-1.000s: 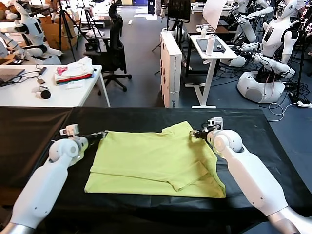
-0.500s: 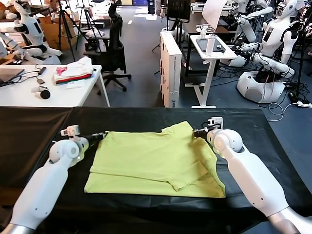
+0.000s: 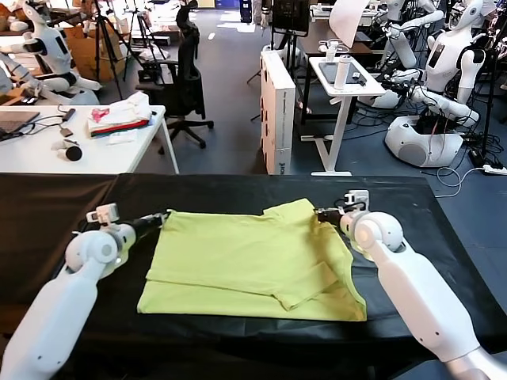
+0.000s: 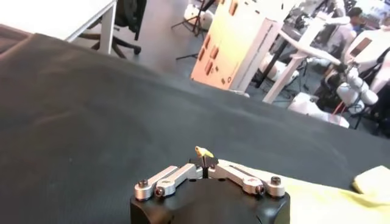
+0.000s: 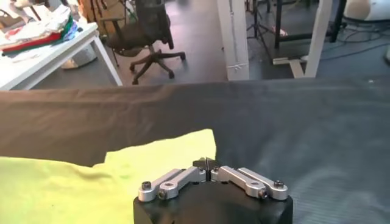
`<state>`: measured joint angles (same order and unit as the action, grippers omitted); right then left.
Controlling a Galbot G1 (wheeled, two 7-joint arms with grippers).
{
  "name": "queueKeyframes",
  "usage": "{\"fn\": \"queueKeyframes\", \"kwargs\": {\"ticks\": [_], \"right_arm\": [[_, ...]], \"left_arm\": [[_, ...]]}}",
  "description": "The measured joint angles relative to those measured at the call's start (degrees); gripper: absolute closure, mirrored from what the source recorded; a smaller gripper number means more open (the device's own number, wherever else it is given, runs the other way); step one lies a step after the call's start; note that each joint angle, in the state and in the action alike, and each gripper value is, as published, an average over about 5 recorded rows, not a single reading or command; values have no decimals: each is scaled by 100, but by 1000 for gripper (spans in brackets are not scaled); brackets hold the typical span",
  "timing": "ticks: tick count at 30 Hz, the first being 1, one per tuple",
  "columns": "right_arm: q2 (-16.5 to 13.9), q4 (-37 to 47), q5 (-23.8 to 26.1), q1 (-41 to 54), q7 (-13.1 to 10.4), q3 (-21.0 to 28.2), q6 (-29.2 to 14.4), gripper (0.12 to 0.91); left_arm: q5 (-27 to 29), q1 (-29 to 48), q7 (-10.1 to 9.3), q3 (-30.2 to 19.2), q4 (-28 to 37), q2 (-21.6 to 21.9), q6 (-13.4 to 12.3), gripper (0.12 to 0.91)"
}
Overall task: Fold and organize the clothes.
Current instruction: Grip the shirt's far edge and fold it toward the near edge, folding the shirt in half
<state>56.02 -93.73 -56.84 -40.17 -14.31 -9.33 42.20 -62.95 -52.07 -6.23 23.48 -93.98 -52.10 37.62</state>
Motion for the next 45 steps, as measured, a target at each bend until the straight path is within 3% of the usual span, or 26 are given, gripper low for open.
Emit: {"fn": "queueKeyframes", "kwargs": {"ticks": [13,23,33,45], "right_arm": [[-760,-1583,-180,-1210,-263,-573,0,886],[-1171,-2402,-132,-2119,-371,-918,0,886],[-1258,-2646,-19,-2977,-232,-1239,0,886],[-1317,-2781,23,-3455,-225,-1401,-1,886]], "left_arm": [[-263,-947,-134,592,-1172,358,72,870],[-129,-2217,-92,1279,-2207,125,58,869],[72,-3384,64,1937,-2657,-287,-110,869],[196,-3861,84,2245,-2639,-473,-217,869]]}}
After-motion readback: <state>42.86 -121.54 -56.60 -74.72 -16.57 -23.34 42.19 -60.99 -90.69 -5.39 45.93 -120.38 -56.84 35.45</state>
